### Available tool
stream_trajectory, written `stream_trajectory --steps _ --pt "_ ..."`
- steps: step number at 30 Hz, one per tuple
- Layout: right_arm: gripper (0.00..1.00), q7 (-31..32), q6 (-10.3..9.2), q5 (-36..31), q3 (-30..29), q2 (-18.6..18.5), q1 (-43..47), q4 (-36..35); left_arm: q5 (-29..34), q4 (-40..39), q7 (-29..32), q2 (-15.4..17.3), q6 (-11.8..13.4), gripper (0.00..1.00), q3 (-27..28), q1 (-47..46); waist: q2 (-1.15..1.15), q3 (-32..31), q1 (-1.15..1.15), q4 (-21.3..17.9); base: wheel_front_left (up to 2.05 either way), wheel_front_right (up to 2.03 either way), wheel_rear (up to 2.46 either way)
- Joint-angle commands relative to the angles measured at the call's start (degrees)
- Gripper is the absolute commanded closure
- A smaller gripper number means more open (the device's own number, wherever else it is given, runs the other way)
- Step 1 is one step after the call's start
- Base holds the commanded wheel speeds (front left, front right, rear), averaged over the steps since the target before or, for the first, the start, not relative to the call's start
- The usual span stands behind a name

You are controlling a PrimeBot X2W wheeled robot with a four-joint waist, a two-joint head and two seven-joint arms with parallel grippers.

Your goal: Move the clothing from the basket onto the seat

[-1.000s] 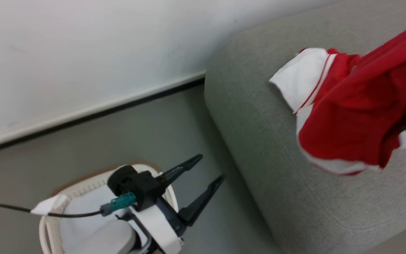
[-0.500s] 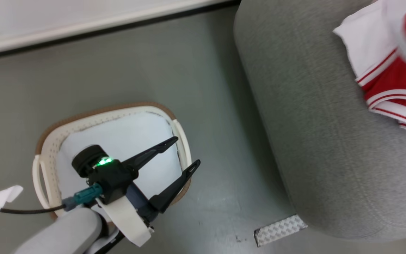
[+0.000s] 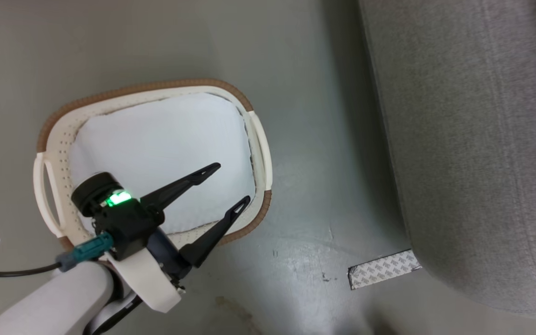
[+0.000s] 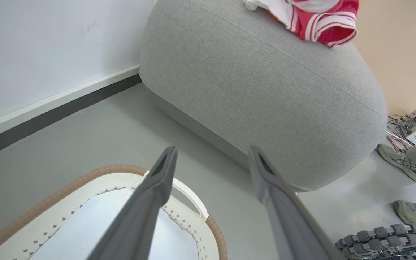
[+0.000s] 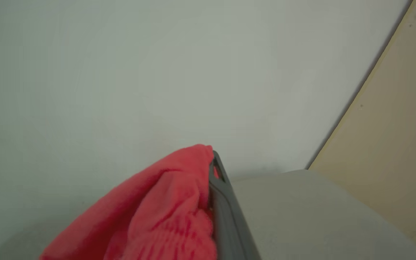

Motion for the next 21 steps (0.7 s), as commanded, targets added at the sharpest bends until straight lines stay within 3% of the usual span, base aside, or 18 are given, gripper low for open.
stream_trajectory --steps 1,11,12,14,16,21 --pt "1.0 0.7 -0.15 -1.5 -0.3 0.6 1.1 0.5 0.8 -0.2 -0.4 0.4 0.0 0.0 0.1 -0.7 0.0 1.1 -0.01 0.5 0.0 0.0 0.0" --pt "1.0 5.9 -0.15 -7.7 2.8 2.4 8.5 4.0 0.2 0.9 -1.3 -1.1 0.0 0.0 0.0 -0.4 0.0 1.9 -0.01 1.9 0.0 0.0 0.0" --pt "0.96 6.8 -0.15 -7.8 3.3 2.7 9.2 4.6 0.1 1.1 -1.2 -1.3 0.0 0.0 -0.1 -0.4 0.0 1.7 -0.01 2.0 0.0 0.0 0.0" --pt "0.65 8.4 -0.15 -6.9 3.7 2.7 9.6 6.1 -0.1 1.5 -1.4 -1.5 -0.1 0.0 0.0 -0.4 0.0 1.4 -0.01 2.1 0.0 0.0 0.0" --pt "0.0 9.7 -0.15 -6.3 4.8 2.0 10.2 7.7 -0.2 1.8 -1.6 -1.7 -0.1 0.0 0.1 -0.5 0.0 0.9 -0.01 2.2 0.0 0.0 0.0" --pt "0.0 10.9 -0.15 -4.6 6.6 -1.2 9.5 11.3 -0.5 3.0 -1.8 -2.3 -0.2 0.0 0.2 -0.2 0.0 -1.4 -0.01 2.2 0.0 0.0 0.0"
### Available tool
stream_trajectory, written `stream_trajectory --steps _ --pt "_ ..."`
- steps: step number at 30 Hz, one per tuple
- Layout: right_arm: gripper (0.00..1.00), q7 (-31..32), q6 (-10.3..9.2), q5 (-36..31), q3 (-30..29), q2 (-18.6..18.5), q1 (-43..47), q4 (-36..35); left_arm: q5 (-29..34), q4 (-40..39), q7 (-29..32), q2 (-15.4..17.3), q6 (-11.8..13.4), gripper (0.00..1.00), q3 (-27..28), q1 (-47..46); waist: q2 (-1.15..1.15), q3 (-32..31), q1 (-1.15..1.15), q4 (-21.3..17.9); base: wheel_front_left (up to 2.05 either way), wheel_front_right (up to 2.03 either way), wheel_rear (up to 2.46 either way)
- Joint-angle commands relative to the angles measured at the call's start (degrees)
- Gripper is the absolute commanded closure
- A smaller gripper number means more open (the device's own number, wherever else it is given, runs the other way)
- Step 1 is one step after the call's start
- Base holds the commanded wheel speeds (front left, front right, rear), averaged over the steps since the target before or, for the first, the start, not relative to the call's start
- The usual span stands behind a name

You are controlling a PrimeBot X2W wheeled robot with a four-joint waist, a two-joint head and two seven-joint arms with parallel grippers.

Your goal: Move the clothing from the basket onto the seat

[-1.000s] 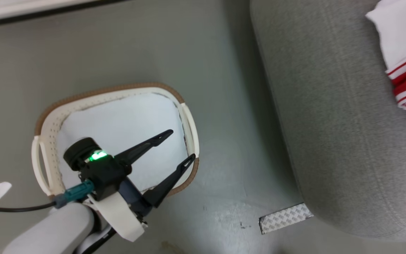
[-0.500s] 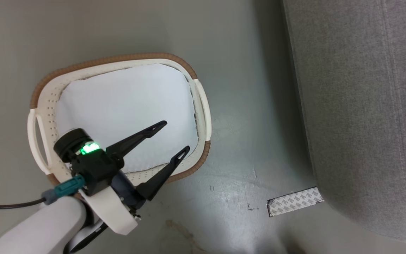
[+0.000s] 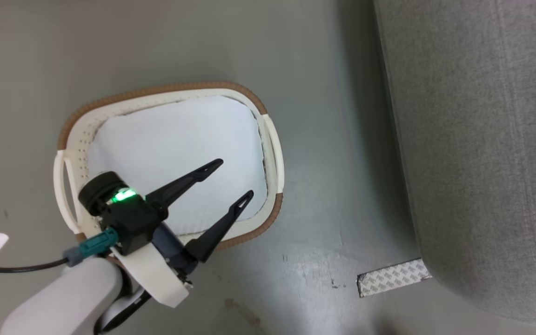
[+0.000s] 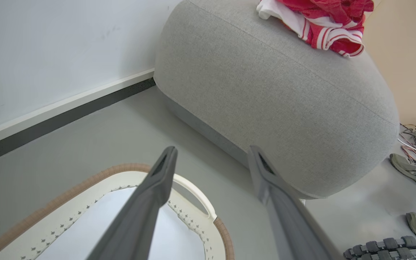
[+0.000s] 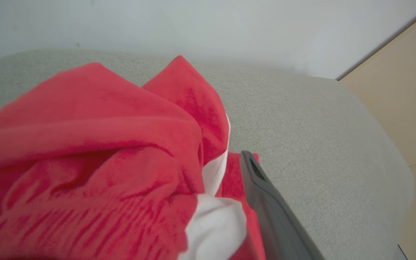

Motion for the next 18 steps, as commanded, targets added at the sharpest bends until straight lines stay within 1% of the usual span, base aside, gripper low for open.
stream_trajectory --steps 1,6,11,14,18 --pt "0.0 0.6 -0.15 0.5 0.8 -1.4 -0.2 0.9 -0.2 0.4 -0.4 -0.4 -0.2 0.0 0.0 0.5 0.0 -1.6 -0.01 0.0 0.0 0.0 0.0" --pt "0.0 2.8 -0.15 3.8 4.8 -6.0 0.4 3.7 -1.1 2.3 -0.6 -2.9 0.0 0.0 0.1 1.5 0.0 -6.8 -0.01 0.0 0.0 0.0 0.0" --pt "0.0 5.1 -0.15 8.1 8.9 -10.6 2.8 5.1 -2.2 5.0 -0.8 -5.8 0.4 0.0 0.6 3.3 0.0 -13.5 -0.01 0.1 0.0 0.0 0.0" --pt "0.0 9.4 -0.15 11.9 11.5 -12.8 5.2 5.9 -3.2 6.7 -0.8 -7.5 0.8 0.0 1.3 4.7 0.0 -17.8 -0.01 0.2 0.0 0.0 0.0" --pt "0.0 14.3 -0.15 16.9 13.0 -15.2 7.8 5.3 -3.7 8.3 -0.9 -9.5 1.2 0.0 2.4 6.3 0.0 -22.6 -0.01 0.5 0.0 0.0 0.0"
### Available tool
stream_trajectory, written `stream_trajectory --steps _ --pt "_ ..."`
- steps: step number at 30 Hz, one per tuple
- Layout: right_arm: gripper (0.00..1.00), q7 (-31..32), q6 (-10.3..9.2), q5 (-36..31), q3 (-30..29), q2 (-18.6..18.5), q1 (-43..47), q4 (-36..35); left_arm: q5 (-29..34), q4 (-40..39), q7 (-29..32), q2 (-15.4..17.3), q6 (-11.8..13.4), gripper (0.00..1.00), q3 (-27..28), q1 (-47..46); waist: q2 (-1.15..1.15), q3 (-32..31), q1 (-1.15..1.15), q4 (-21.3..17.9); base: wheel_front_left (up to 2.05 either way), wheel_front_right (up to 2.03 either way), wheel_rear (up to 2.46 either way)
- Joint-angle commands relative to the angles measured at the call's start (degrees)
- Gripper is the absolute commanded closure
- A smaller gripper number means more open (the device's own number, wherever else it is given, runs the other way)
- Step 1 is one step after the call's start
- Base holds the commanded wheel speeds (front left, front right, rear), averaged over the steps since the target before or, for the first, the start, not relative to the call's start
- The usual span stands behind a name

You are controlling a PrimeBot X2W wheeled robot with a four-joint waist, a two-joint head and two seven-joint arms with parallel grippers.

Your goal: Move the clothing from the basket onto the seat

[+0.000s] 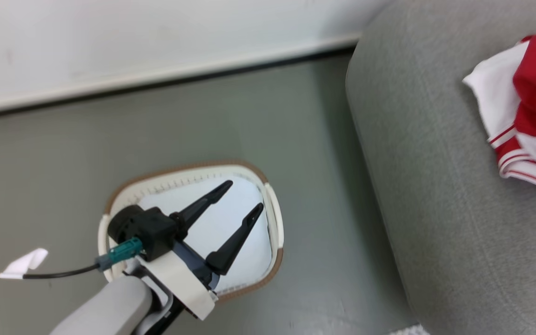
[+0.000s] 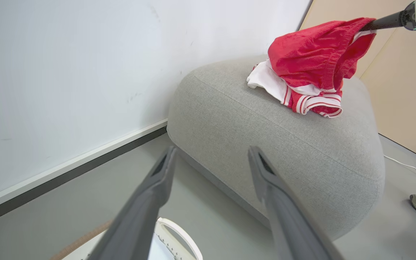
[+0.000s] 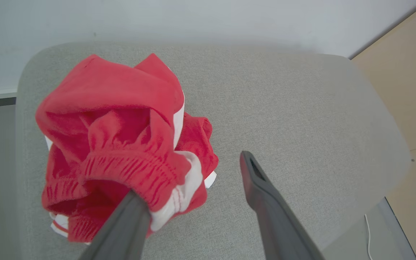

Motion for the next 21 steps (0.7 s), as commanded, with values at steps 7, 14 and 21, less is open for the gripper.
stream_trajectory --steps 7,14,21 --pt "0.0 6.4 -0.15 6.2 1.4 -3.6 5.4 0.6 -1.0 2.7 -0.1 -3.2 0.6 0.0 1.9 4.2 0.0 -11.2 0.01 1.0 0.0 0.0 0.0" --pt "0.0 9.9 -0.15 9.3 2.7 -2.5 9.7 5.2 -1.3 4.5 -0.1 -4.5 0.8 0.0 3.1 6.6 0.0 -14.6 0.01 1.6 0.0 0.0 0.0" --pt "0.0 7.4 -0.15 12.7 7.2 -1.6 12.6 5.6 -1.5 5.9 -0.1 -5.6 1.1 0.0 4.4 9.4 0.0 -17.7 0.01 1.8 0.0 0.0 0.0"
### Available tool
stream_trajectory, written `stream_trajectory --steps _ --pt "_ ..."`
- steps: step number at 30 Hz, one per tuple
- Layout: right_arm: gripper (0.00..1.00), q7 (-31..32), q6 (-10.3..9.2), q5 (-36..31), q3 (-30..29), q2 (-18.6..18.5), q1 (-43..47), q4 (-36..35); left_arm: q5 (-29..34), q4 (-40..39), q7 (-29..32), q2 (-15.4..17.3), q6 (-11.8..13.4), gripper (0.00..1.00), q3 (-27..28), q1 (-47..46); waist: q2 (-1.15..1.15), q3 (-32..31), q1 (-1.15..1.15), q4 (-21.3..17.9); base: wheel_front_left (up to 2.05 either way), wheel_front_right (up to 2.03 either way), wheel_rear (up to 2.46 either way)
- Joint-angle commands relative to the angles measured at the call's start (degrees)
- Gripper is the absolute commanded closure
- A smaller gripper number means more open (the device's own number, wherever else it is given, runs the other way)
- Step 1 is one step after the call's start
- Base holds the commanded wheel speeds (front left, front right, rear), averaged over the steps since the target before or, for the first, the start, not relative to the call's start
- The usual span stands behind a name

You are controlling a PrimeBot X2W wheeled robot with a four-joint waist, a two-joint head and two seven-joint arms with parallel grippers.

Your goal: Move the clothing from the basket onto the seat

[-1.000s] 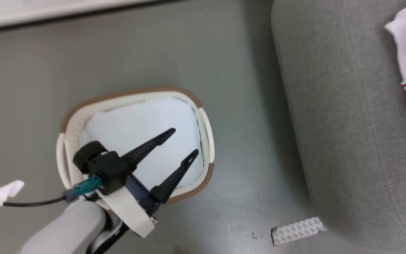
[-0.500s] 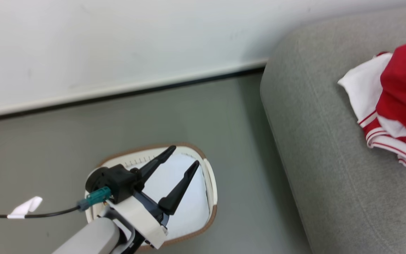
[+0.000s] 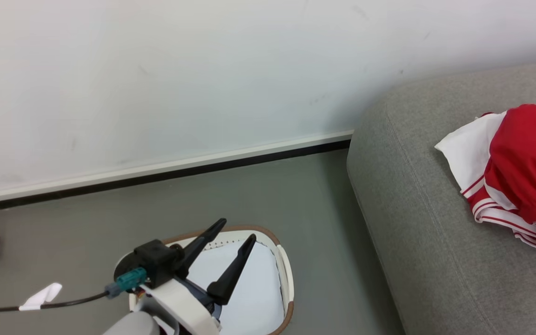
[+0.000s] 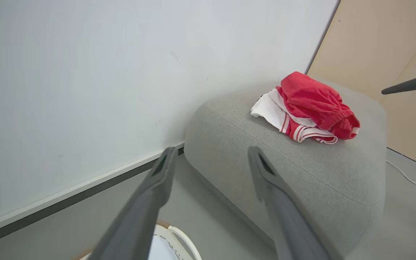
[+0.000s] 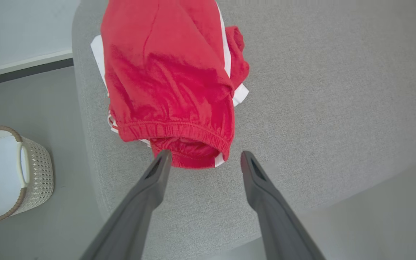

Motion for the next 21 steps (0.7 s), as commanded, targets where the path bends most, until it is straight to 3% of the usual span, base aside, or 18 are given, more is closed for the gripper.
stream_trajectory --steps 1,11,15,21 --pt "0.0 -1.4 -0.15 1.0 1.0 0.0 1.4 -1.1 -0.2 0.5 0.0 -0.4 0.2 0.0 0.6 1.4 0.0 -1.3 0.01 0.2 0.0 0.0 0.0" --pt "0.0 -8.3 -0.15 4.1 5.3 1.8 4.4 -11.8 -0.7 0.9 0.0 -1.5 2.0 0.0 6.0 3.9 0.0 -5.4 0.01 1.8 0.0 0.0 0.0" --pt "0.0 -12.0 -0.15 3.0 6.4 5.2 4.8 -17.6 -0.2 0.9 0.0 0.1 3.2 0.0 10.1 5.0 0.0 -6.4 0.01 2.5 0.0 0.0 0.0" --pt "0.0 -22.2 -0.15 -2.4 5.3 13.3 5.7 -23.6 0.7 1.4 0.0 1.9 4.8 0.0 17.1 6.8 0.0 -7.0 0.01 4.1 0.0 0.0 0.0"
